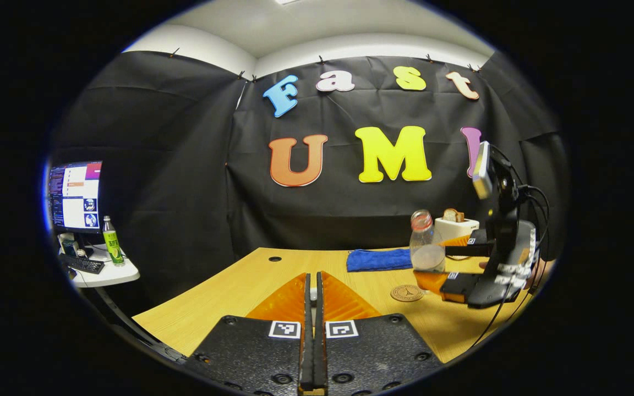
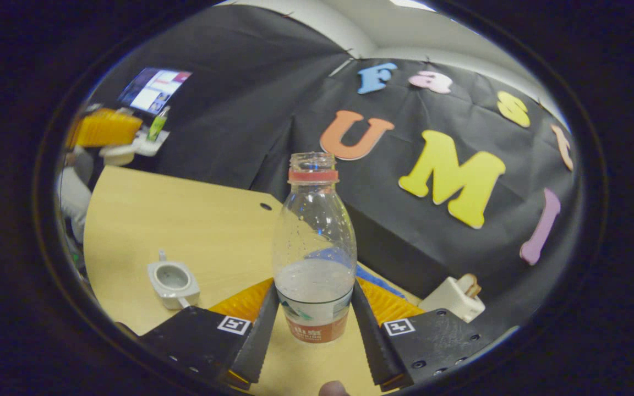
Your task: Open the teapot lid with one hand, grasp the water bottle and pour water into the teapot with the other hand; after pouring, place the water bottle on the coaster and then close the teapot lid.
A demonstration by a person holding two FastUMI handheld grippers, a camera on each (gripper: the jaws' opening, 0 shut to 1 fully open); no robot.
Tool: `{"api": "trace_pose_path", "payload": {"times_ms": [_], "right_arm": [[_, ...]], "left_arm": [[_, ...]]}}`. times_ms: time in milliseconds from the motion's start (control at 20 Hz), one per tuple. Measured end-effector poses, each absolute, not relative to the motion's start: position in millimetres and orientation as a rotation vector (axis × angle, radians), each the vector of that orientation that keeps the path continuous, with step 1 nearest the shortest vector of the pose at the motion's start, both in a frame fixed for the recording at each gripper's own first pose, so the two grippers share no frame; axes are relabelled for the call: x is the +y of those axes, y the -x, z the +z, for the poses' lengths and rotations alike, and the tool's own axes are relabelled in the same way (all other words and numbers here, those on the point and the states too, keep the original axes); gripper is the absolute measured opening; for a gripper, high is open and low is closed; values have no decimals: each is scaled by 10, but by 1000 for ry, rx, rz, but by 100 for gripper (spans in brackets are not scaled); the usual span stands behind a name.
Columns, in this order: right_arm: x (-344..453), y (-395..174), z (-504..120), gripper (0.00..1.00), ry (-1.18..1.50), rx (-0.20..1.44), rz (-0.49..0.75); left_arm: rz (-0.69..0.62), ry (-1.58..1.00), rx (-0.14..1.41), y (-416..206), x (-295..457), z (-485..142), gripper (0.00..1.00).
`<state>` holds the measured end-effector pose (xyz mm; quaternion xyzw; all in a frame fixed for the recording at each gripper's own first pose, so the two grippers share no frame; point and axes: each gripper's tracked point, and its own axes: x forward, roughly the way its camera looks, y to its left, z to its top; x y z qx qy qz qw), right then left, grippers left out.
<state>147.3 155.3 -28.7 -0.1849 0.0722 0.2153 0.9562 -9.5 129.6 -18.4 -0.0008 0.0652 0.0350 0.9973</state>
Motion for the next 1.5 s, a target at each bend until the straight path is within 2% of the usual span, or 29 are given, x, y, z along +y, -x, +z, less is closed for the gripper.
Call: {"api": "trace_pose_path", "payload": {"times_ms": [250, 800, 1500], "right_arm": [[1200, -1943, -325, 72, 34, 247, 372], [1461, -2435, -639, 72, 45, 248, 381], [1491, -2450, -882, 77, 28, 282, 365]], "left_arm": [[66, 3, 153, 99, 1271, -311, 3], [107, 5, 183, 145, 1425, -435, 3], [113, 24, 198, 155, 1436, -512, 3]]}}
